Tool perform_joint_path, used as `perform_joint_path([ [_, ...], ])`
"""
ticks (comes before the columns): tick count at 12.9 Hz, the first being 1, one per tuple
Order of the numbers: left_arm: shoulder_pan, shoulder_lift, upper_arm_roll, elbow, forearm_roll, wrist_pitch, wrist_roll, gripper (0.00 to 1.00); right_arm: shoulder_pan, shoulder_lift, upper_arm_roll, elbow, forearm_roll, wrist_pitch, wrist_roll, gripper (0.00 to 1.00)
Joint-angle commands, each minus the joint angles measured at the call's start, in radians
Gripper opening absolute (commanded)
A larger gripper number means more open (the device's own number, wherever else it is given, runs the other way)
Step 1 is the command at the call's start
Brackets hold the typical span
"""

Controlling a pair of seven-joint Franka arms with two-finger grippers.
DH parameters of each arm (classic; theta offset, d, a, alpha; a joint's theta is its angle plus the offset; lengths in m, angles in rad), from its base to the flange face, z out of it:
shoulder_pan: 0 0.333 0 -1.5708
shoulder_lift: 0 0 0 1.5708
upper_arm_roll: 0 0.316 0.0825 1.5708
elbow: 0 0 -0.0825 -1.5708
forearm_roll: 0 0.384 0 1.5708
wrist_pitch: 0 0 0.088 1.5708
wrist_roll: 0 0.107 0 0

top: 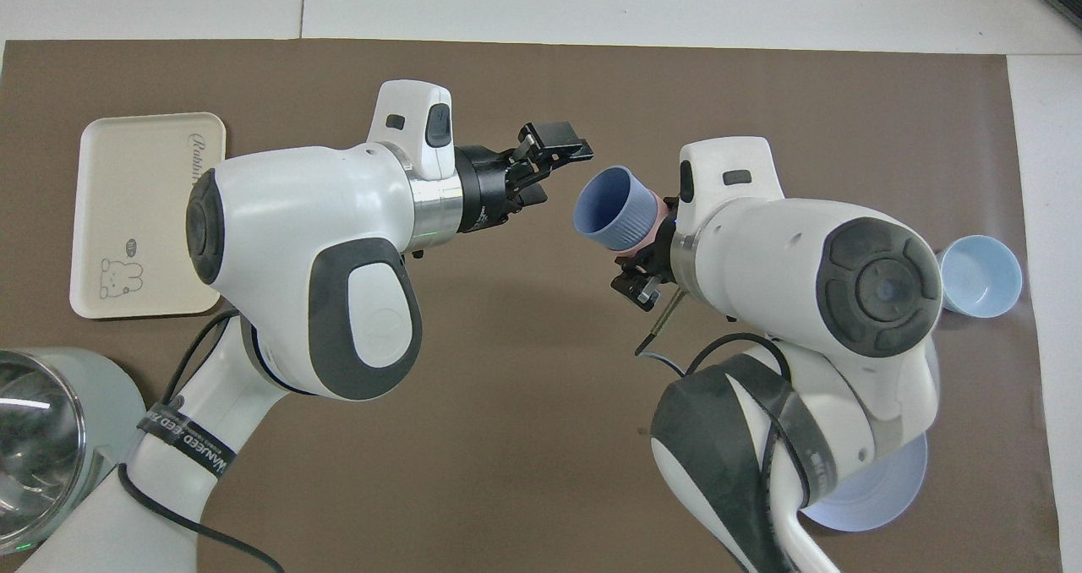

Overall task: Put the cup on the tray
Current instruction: 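Reach the left gripper to the blue cup held by the right gripper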

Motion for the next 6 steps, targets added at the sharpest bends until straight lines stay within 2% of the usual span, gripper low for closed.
perform_joint_path([
  [1, -0.025, 0.021, 0.016, 0.000, -0.001, 0.026, -0.009, 0.77, 0.000, -0.002, -0.001, 0.013, -0.028, -0.020, 0.027, 0.00],
  [3, -0.030, 0.021, 0.016, -0.003, 0.011, 0.009, -0.011, 0.76, 0.000, -0.002, -0.003, 0.013, -0.028, -0.020, 0.027, 0.00],
  [4, -0.040, 0.017, 0.017, 0.000, 0.021, -0.038, -0.011, 0.72, 0.000, -0.001, -0.001, 0.013, -0.028, -0.020, 0.027, 0.00],
  [6, -0.027, 0.010, 0.019, 0.020, 0.088, -0.199, -0.008, 0.55, 0.000, -0.002, -0.001, 0.013, -0.028, -0.020, 0.027, 0.00],
])
